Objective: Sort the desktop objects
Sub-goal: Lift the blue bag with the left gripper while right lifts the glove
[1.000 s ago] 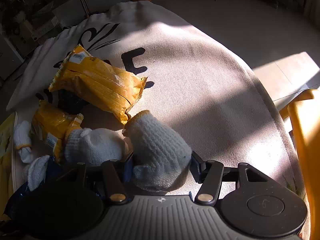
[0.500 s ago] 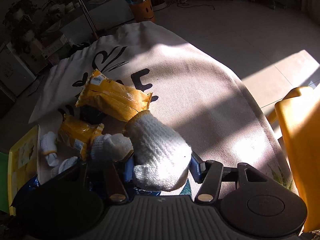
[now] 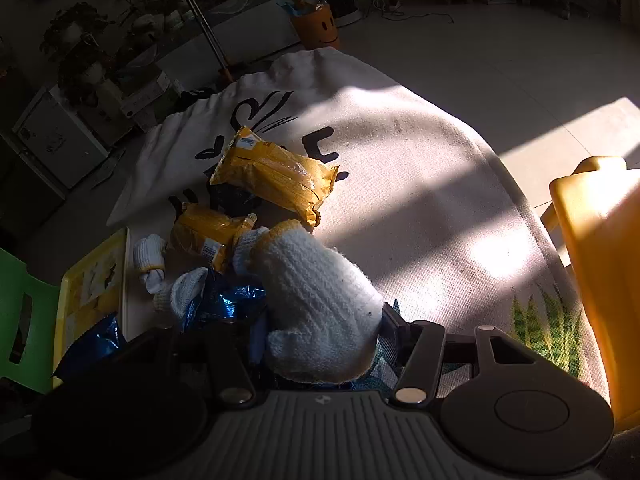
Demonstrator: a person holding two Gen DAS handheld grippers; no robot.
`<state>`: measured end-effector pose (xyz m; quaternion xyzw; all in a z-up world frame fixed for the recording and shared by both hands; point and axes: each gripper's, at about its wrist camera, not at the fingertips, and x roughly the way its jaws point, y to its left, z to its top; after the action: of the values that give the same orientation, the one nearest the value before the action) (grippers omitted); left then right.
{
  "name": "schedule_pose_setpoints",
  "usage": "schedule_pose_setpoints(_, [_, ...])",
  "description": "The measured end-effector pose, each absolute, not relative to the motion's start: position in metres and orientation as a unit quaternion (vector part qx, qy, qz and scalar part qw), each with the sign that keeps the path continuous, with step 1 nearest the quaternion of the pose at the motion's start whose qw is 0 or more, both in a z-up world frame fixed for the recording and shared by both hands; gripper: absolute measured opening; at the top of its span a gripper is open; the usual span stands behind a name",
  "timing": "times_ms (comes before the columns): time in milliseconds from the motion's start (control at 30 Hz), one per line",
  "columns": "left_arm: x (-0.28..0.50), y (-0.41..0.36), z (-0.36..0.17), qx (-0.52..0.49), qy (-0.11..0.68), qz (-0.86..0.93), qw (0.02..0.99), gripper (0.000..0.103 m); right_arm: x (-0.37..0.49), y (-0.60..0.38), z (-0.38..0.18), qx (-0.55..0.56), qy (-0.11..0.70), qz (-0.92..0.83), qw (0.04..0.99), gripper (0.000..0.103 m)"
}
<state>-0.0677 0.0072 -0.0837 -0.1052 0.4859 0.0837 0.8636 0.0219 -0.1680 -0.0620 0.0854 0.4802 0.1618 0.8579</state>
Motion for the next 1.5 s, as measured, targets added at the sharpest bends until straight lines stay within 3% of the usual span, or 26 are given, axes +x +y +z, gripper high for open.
schedule_pose_setpoints(967, [-0.144,-0.023,-0.041,-0.12,0.461,0.1,0.873,0.074,-0.043,-0.184,-0.036,0.082,0.452,0.23,0.858,0.056])
schedule_pose_setpoints(1500, [-0.109,0.048,-0.026,-0.154,0.447,0.18,0.863,0.074,-0.041,-0.144,-0.044,0.068,0.47,0.296,0.829,0.056])
